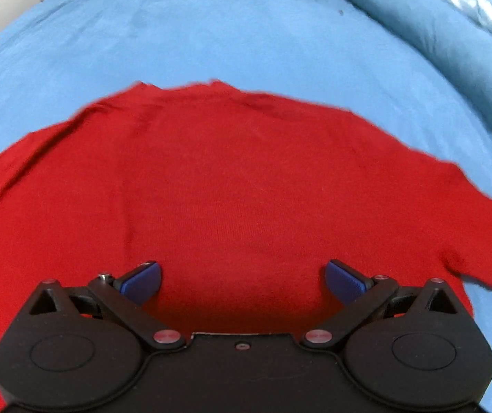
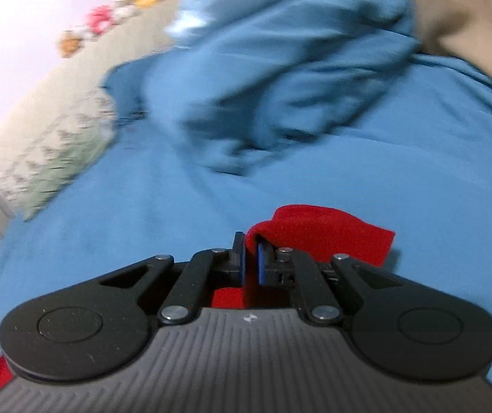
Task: Fold small clothes
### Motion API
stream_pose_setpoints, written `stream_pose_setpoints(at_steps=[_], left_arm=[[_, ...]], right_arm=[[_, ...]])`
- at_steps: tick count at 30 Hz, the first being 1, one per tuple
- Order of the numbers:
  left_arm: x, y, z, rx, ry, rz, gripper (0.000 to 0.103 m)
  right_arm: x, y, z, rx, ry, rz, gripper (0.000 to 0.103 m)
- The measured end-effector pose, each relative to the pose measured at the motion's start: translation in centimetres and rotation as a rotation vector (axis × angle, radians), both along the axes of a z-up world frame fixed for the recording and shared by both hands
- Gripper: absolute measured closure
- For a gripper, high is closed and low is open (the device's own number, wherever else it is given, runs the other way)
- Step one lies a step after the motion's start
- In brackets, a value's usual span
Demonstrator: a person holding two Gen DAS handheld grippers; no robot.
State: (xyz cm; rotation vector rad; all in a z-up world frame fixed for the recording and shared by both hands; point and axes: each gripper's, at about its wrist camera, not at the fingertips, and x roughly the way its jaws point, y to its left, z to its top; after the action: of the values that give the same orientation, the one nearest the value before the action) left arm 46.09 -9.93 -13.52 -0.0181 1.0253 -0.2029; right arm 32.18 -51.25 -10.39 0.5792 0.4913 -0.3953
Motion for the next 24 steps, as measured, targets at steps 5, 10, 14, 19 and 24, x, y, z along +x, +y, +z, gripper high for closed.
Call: stream_pose_setpoints(at_steps=[5, 10, 14, 19, 24], left_arm=[[-1.5, 4.2, 2.3, 0.007, -0.063, 0.029, 0.000], [-3.9, 8.3, 2.9, 0.058, -0.102, 0.039, 0.000], [-5.7, 11.1, 2.1, 0.082, -0.120, 0.046, 0.000], [-6.9, 13.3, 0.5, 0.109, -0.118, 0.037, 0.000], [-6.7, 14.3, -0.3, 0.047, -0.114, 0.049, 0.000]], right_arm=[[5.1, 8.5, 5.6, 0.055, -0.112, 0.234, 0.081], [10.3, 21.6, 8.4, 0.138, -0.139, 0.571, 0.081], [13.0, 32.3, 6.0, 0.147, -0.044, 0.804, 0.081], [13.9, 39.7, 0.4, 0.153, 0.134, 0.910, 0.081], [13.2, 39.4, 0.1, 0.182, 0.161, 0.940, 0.042]])
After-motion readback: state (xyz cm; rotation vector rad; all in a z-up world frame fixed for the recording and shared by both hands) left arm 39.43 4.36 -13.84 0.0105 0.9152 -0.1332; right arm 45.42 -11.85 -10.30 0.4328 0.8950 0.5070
